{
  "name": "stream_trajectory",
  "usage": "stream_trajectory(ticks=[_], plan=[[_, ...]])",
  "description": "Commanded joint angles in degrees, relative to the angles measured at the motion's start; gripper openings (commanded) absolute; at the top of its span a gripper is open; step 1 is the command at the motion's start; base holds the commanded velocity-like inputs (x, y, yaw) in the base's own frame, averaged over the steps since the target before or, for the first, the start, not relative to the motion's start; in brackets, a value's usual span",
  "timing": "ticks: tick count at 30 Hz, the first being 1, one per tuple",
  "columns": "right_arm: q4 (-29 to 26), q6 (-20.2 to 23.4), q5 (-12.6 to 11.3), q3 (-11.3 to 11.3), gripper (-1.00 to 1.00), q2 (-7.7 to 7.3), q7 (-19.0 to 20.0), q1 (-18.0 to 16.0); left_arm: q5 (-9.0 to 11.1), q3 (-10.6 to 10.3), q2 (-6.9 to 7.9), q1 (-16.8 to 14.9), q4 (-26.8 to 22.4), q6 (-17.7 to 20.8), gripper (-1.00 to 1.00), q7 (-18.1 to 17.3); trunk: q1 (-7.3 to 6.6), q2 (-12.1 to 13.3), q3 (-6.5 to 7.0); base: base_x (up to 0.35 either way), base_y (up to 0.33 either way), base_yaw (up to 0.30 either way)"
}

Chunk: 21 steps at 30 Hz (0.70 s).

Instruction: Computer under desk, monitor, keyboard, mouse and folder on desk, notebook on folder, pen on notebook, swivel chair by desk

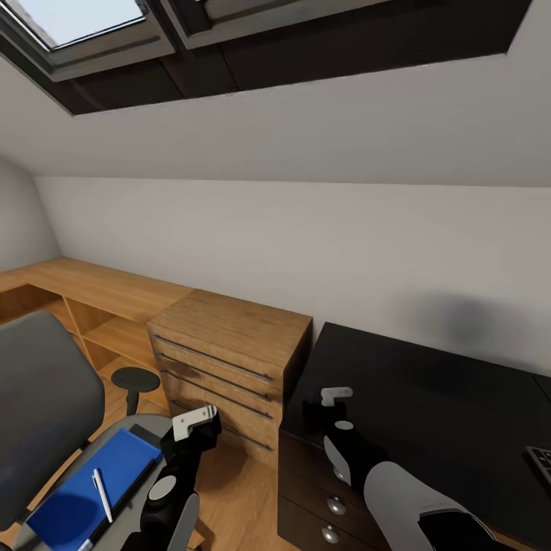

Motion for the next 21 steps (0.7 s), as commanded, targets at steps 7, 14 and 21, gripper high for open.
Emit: stream_trajectory(ticks=[7,14,21], plan=[[0.0,-0.2,0.1,0.2,1.0,0.0,-0.1,-0.1,0.4,-0.1,0.02,0.0,-0.1,0.2,1.0,0.4,0.0,0.0,-0.06,0.0,0.0,0.0],[-0.1,-0.3,0.1,0.1,1.0,0.0,0.0,-0.1,0.4,-0.1,0.02,0.0,-0.1,0.2,1.0,0.4,-1.32,2.4,1.01,0.0,0.0,0.0],[-0.5,-0.5,0.1,0.1,1.0,0.0,0.0,-0.1,0.4,-0.1,-0.04,0.0,0.3,0.2,1.0,0.4,-2.86,5.2,2.27,0.0,0.0,0.0]])
